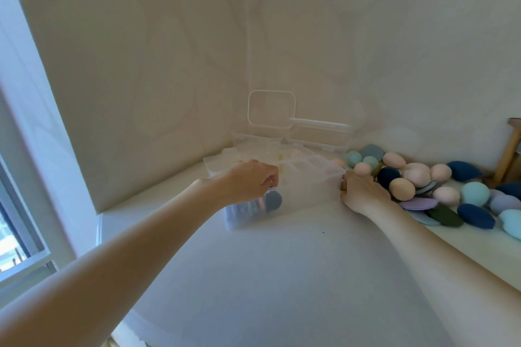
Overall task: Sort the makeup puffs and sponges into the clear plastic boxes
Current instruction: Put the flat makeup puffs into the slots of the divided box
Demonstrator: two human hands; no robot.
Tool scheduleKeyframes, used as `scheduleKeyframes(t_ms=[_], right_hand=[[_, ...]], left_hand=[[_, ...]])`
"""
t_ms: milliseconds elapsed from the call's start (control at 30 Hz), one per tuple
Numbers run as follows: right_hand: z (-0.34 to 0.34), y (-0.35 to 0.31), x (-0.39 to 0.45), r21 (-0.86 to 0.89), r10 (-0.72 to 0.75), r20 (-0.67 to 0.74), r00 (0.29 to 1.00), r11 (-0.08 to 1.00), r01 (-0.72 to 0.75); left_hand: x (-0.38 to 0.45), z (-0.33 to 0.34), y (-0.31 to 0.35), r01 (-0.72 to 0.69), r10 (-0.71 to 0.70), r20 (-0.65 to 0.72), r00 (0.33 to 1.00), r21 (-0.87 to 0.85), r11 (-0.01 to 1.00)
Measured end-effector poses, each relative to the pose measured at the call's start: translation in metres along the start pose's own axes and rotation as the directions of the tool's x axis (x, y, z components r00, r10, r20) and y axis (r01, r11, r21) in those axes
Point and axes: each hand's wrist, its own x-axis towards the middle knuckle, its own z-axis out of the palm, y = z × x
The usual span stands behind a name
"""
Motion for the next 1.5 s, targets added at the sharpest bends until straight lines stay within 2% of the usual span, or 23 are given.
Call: scheduleKeyframes(t_ms=[100, 200, 300, 400, 500, 567, 667, 733, 833, 1000, 1200, 1333, 1500], right_hand=[[-0.002, -0.002, -0.001, 0.053, 0.022, -0.018, 1.0, 0.998, -0.021], [0.001, 0.0, -0.004, 0.166, 0.084, -0.173, 0.981, 0.985, -0.055], [-0.001, 0.002, -0.006, 0.412, 0.107, -0.364, 0.925, 0.91, 0.056], [-0.02, -0.004, -0.008, 0.569, 0.201, -0.429, 0.881, 0.817, 0.091], [-0.041, -0.019, -0.012, 0.583, 0.209, -0.537, 0.817, 0.792, 0.18], [-0.051, -0.037, -0.018, 0.54, 0.089, -0.585, 0.806, 0.784, 0.305], [-0.056, -0.071, -0.03, 0.427, -0.185, -0.543, 0.819, 0.779, 0.459], [-0.051, -0.09, -0.036, 0.41, -0.263, -0.516, 0.815, 0.759, 0.505], [-0.04, -0.104, -0.039, 0.475, -0.268, -0.486, 0.832, 0.717, 0.509], [-0.022, -0.102, -0.043, 0.527, -0.238, -0.409, 0.881, 0.726, 0.441], [-0.019, -0.106, -0.04, 0.386, -0.318, -0.296, 0.901, 0.823, 0.417], [-0.022, -0.107, -0.04, 0.31, -0.339, -0.235, 0.911, 0.862, 0.401], [-0.024, -0.111, -0.044, 0.165, -0.363, -0.147, 0.92, 0.908, 0.384]], left_hand=[[0.0, 0.002, -0.002, -0.002, 0.002, 0.007, 1.0, -0.011, 1.0], [0.0, 0.003, -0.002, -0.019, 0.019, 0.016, 1.0, -0.013, 1.0], [0.001, 0.001, -0.003, -0.037, 0.037, 0.038, 0.999, 0.005, 0.999], [0.004, 0.001, -0.007, -0.057, 0.058, 0.029, 0.998, -0.038, 0.998], [0.005, -0.003, -0.01, -0.04, 0.047, 0.077, 0.996, -0.091, 0.995], [0.005, -0.008, -0.009, -0.025, 0.039, 0.13, 0.991, -0.107, 0.994], [0.006, -0.019, -0.003, 0.026, 0.003, 0.205, 0.979, -0.14, 0.99], [0.012, -0.025, 0.001, 0.068, -0.024, 0.288, 0.957, -0.143, 0.987], [0.021, -0.027, 0.006, 0.119, -0.075, 0.347, 0.935, -0.106, 0.987], [0.018, -0.023, 0.003, 0.13, -0.101, 0.208, 0.973, -0.129, 0.983], [0.01, -0.023, -0.001, 0.125, -0.114, 0.12, 0.986, -0.087, 0.988], [0.004, -0.017, -0.006, 0.09, -0.08, 0.083, 0.993, -0.129, 0.987], [-0.002, -0.013, -0.009, 0.023, -0.023, 0.003, 1.0, -0.086, 0.996]])
